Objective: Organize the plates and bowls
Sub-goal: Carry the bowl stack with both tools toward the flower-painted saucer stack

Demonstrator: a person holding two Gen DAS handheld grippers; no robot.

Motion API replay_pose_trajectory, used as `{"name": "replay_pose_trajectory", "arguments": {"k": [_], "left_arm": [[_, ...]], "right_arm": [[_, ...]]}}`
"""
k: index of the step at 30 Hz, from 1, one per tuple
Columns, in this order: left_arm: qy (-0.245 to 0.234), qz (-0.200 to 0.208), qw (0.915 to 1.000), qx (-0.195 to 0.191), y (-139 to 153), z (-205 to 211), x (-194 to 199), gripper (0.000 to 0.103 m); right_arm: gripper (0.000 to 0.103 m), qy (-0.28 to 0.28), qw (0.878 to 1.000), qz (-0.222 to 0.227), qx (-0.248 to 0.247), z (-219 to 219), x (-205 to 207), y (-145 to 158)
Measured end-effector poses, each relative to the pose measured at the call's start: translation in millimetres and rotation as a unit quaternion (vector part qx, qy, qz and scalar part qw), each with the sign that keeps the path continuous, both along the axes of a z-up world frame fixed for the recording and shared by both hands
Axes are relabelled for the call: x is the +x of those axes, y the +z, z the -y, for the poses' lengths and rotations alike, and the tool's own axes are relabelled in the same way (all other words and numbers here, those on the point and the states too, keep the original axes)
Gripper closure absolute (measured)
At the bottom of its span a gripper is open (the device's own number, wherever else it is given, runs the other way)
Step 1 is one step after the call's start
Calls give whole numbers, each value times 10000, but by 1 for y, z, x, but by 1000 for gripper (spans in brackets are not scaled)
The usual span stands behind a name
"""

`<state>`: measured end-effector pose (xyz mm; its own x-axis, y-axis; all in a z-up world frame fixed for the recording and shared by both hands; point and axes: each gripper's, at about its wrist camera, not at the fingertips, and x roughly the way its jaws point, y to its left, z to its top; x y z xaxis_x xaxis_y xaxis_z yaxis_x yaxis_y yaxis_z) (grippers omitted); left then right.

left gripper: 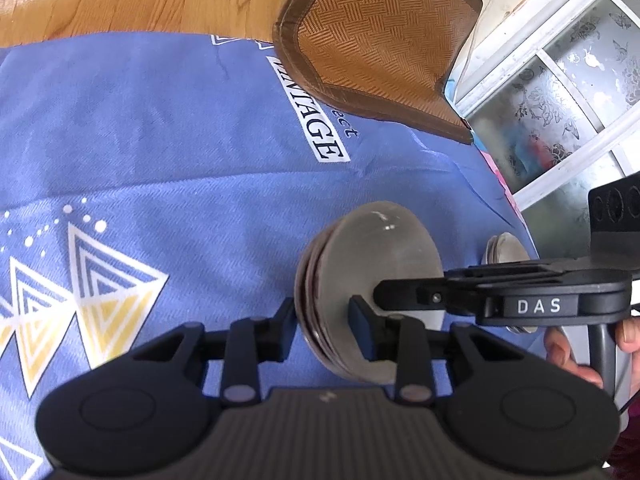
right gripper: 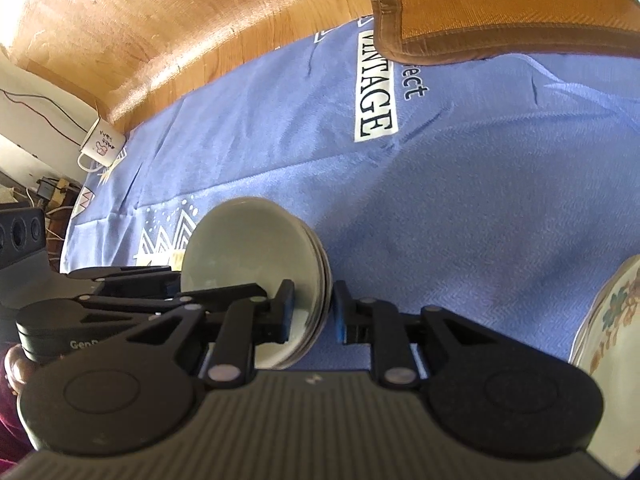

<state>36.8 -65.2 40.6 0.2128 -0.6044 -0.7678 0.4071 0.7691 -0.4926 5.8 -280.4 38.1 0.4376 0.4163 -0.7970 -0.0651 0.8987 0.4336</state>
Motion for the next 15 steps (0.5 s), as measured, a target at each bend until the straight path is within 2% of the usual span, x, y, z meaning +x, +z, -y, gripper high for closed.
{"name": "replay_pose_trajectory", "arguments": {"k": [10, 15], "left_arm": [[52, 63, 9999, 93, 11, -7, -18, 77], [-9, 241, 9997, 80, 25, 1, -29, 77]], "right_arm": [[81, 42, 10000, 18, 65, -8, -18, 4], [81, -40, 9998, 180, 99, -8, -34, 13]]}}
